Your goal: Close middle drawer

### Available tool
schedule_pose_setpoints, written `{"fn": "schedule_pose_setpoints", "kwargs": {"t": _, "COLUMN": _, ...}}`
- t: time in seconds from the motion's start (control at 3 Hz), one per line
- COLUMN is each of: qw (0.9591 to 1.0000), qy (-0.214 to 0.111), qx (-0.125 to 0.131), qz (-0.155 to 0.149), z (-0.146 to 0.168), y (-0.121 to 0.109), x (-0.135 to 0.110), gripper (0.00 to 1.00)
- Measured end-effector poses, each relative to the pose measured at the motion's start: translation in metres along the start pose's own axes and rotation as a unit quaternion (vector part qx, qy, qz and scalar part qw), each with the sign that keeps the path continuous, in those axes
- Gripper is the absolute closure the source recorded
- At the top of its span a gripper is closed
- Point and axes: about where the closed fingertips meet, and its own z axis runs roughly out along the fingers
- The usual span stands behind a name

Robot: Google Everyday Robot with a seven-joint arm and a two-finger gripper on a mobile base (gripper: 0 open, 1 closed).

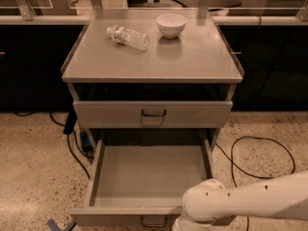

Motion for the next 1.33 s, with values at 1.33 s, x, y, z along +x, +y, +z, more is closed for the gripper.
{"fn": "schedule_pose_setpoints", "kwargs": {"t": 1.33, "qw": 0.9942, "qy": 0.097, "qx": 0.026, "qz": -0.039, "z": 0.017, "y": -0.078, "x": 0.053, "gripper": 1.0}}
